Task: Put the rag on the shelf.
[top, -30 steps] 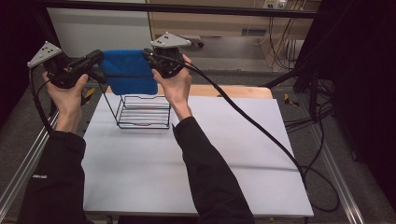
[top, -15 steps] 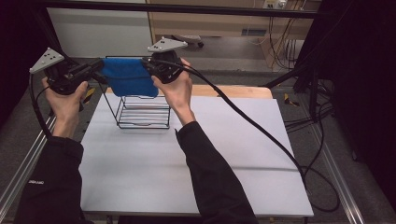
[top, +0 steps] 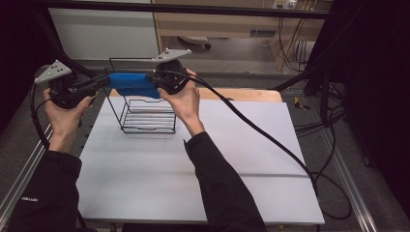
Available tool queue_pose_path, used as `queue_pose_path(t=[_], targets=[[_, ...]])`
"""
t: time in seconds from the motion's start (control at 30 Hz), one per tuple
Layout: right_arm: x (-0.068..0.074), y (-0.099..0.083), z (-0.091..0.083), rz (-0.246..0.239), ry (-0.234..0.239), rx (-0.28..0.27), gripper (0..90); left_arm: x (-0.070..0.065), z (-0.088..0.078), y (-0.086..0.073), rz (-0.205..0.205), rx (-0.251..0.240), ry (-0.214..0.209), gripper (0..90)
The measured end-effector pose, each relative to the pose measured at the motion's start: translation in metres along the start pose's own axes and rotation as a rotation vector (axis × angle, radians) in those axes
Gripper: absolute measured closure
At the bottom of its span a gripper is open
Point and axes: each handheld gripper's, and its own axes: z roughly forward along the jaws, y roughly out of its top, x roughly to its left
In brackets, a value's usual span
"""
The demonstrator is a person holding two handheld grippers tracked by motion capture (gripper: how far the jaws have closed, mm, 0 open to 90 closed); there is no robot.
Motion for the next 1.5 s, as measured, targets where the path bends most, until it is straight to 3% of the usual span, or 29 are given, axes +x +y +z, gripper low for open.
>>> queue_pose_path(t=[0.17,0.3,0.4,0.5,0.67,0.73,0.83,0.97,1.03,1.1,1.2,1.3,1.5], targets=[[0.001,-0.007,0.003,-0.022,0.032,0.016,85.5,0.000,-0.001,-0.001,-0.030,0.054,-0.006,79.0],[0.001,-0.011,0.005,-0.023,0.039,0.021,85.3,0.002,-0.008,0.007,-0.056,0.033,-0.020,72.2],[0.002,-0.012,0.006,-0.035,0.045,0.023,85.1,0.000,-0.011,0.016,-0.055,0.019,-0.023,71.2],[0.003,-0.014,0.006,-0.046,0.048,0.026,84.6,-0.005,-0.006,0.018,-0.043,0.056,-0.017,74.5],[0.004,-0.017,0.006,-0.054,0.054,0.030,82.2,-0.008,0.008,0.003,-0.037,0.160,-0.038,89.4],[0.004,-0.018,0.005,-0.057,0.057,0.032,81.2,-0.006,0.013,-0.004,-0.030,0.193,-0.032,89.8],[0.006,-0.018,0.005,-0.065,0.063,0.037,73.3,-0.004,0.016,-0.011,-0.029,0.209,-0.028,89.9],[0.007,-0.016,0.002,-0.039,0.077,-0.002,64.4,-0.004,0.019,-0.017,-0.005,0.220,-0.017,89.9],[0.007,-0.015,0.002,-0.018,0.091,-0.014,66.4,-0.005,0.021,-0.019,0.010,0.229,-0.011,89.9],[0.008,-0.016,0.002,0.000,0.109,0.001,76.9,-0.005,0.023,-0.022,0.020,0.231,-0.006,89.9],[0.009,-0.022,0.008,0.024,0.099,0.072,90.0,-0.006,0.027,-0.025,0.023,0.231,-0.008,89.9],[0.005,-0.033,0.014,0.079,0.098,0.105,90.0,-0.006,0.028,-0.028,0.026,0.227,-0.006,89.8],[-0.003,-0.049,0.022,0.103,0.074,0.105,88.7,-0.003,0.032,-0.030,0.009,0.219,-0.007,89.9]])
